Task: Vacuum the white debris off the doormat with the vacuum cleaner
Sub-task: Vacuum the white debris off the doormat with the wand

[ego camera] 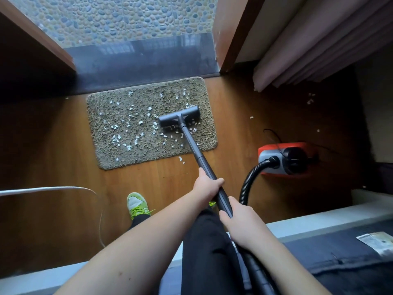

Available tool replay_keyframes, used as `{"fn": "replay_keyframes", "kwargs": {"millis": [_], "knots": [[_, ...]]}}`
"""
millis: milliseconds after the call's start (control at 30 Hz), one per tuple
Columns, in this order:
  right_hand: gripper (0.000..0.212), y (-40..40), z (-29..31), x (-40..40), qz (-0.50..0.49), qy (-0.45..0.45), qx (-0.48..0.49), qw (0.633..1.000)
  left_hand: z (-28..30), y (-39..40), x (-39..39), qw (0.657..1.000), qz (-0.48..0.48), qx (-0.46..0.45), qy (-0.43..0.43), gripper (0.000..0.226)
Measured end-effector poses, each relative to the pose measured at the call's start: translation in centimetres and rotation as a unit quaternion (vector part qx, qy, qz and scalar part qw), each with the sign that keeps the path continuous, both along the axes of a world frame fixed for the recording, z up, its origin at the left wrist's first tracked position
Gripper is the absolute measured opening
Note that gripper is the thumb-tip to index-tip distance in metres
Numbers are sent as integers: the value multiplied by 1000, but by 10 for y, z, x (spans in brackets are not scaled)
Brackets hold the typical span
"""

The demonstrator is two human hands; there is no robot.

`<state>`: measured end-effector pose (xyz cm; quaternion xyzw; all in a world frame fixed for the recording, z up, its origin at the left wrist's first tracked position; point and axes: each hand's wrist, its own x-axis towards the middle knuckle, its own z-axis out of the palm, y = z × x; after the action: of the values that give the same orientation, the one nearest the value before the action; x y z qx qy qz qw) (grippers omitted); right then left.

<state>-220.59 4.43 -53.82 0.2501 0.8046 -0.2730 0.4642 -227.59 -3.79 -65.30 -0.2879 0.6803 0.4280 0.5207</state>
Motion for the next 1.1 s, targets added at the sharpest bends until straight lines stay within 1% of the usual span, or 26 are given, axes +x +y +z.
{"fn": "replay_keyframes", "kwargs": {"millis": [133,333,433,500,700,800,967,1100], "knots": [[36,-3,-10,-16,-8,12,4,1000,-5,-1,-18,1000,-1,-9,28,75],[21,-8,-23,-53,9,26,10,1000,-10,-2,-52,998,6,-26,64,46],[23,-8,-29,-70,4,30,8,1000,-13,-1,-66,996,4,-38,84,42],[27,-9,-31,-77,4,32,8,999,-13,-1,-72,994,-1,-47,99,42],[27,-9,-33,-73,8,30,15,999,-17,0,-70,991,-24,-71,112,42],[26,-7,-30,-65,8,28,17,999,-18,0,-61,992,-23,-63,107,37],[20,2,-26,-45,2,26,10,1000,-19,5,-44,994,-43,-51,91,40],[38,7,-20,-24,-10,18,15,1000,-18,11,-23,994,-67,-49,78,49]]}}
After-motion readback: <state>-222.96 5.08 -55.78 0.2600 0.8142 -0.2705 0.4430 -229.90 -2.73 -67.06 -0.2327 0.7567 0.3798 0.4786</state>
